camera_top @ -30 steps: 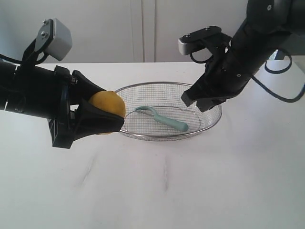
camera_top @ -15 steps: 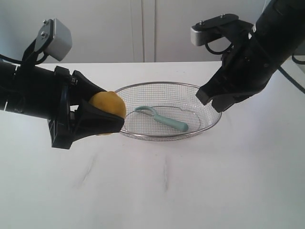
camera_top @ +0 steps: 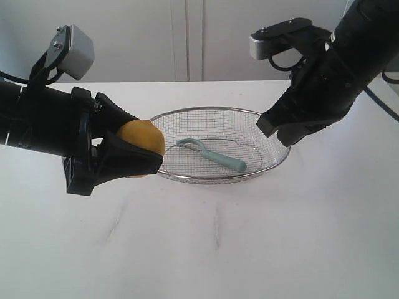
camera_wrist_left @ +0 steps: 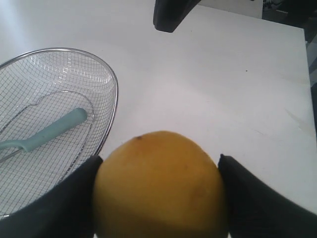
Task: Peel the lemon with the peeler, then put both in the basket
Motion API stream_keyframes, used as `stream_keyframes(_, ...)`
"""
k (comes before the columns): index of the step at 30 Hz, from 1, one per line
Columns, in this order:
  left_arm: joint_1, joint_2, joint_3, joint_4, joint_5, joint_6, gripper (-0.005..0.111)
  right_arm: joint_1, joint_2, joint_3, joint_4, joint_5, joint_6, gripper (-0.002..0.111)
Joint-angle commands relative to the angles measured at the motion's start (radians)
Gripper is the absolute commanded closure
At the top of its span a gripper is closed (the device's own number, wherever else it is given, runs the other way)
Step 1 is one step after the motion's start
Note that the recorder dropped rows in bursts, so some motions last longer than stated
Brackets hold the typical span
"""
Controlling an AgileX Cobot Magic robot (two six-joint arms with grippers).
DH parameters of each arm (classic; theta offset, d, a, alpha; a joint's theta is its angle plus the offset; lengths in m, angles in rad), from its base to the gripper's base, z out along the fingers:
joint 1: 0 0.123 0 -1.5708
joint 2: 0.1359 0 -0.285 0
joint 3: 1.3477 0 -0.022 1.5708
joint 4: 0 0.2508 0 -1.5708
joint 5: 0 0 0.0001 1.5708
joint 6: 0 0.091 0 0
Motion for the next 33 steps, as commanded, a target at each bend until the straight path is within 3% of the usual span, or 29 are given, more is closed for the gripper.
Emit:
stream_keyframes(1, -0.001, -0.003, -0.004, -0.026, 0.029, 0.000, 0.107, -0.001, -0.069, 0.001, 0.006, -0.024, 0.003, 0.108)
stream_keyframes(14, -0.001, -0.003, -0.004, -0.024, 0.032, 0.000, 0.107, -0.025, -0.511, 0.001, 0.013, -0.024, 0.003, 0.108)
stream_keyframes(29, -0.001, -0.003, -0.004, -0.024, 0.033, 0.000, 0.107, -0.372, -1.043, 0.001, 0.015, -0.024, 0.003, 0.108)
stream_keyframes(33, -0.001, -0.003, -0.004, -0.024, 0.033, 0.000, 0.107, -0.392, -1.144, 0.001, 0.015, -0.022, 0.003, 0.108)
